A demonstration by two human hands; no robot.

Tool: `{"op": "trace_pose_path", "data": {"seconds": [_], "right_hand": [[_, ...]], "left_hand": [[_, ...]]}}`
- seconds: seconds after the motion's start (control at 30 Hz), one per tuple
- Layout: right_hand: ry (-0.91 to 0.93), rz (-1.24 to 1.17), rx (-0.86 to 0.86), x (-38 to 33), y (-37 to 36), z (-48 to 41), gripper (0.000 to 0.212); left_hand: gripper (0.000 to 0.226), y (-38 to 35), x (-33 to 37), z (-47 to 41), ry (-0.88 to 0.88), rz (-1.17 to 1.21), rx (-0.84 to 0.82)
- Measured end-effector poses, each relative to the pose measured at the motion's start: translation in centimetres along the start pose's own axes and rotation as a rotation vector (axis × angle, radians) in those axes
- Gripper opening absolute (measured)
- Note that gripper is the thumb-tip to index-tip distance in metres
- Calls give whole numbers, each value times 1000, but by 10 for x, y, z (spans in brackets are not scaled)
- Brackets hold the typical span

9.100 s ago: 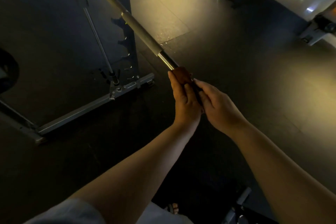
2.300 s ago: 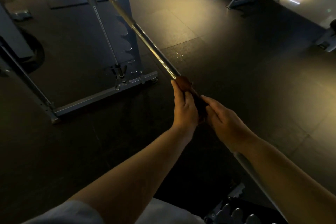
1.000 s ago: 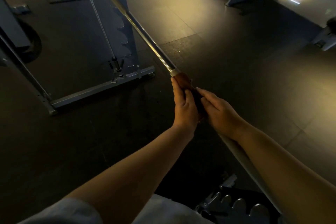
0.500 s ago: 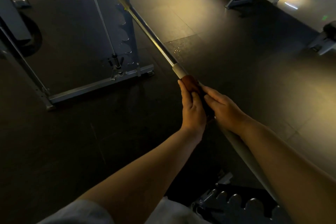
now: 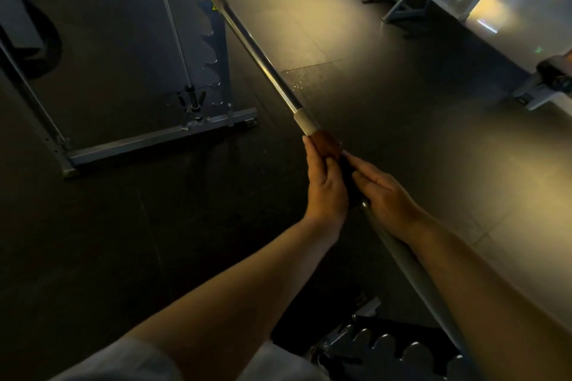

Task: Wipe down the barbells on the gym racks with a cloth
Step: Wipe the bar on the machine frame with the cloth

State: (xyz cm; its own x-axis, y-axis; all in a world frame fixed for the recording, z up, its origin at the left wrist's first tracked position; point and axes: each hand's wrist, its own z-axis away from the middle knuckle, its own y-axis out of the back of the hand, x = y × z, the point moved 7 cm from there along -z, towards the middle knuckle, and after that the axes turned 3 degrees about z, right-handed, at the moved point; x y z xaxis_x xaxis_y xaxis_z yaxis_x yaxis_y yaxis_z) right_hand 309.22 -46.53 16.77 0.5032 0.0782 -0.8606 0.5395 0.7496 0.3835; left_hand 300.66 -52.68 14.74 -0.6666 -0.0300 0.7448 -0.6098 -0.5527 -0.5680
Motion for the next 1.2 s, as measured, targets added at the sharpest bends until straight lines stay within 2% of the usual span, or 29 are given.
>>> {"op": "trace_pose_path", "data": {"seconds": [0.13,0.4,0.67,0.83,0.97,1.2], "right_hand": [[3,-27,4,1,0,-1,43],[-5,-3,39,3,7,0,46],[15,-30,24,2,4,-1,44],[45,107,38,-2,3,1,46],[18,35,42,2,5,2,44],[6,42,62,-1,6,1,44]], "left_hand": [[60,-1,3,0,-20,18,-4],[60,-24,-57,52,-38,17,-74],[59,2,-3,-5,-10,30,23],[56,9,21,-19,-4,13,41],[58,-6,-13,11,-17,44,11],[61,-30,-72,66,-158,10,-97]]}}
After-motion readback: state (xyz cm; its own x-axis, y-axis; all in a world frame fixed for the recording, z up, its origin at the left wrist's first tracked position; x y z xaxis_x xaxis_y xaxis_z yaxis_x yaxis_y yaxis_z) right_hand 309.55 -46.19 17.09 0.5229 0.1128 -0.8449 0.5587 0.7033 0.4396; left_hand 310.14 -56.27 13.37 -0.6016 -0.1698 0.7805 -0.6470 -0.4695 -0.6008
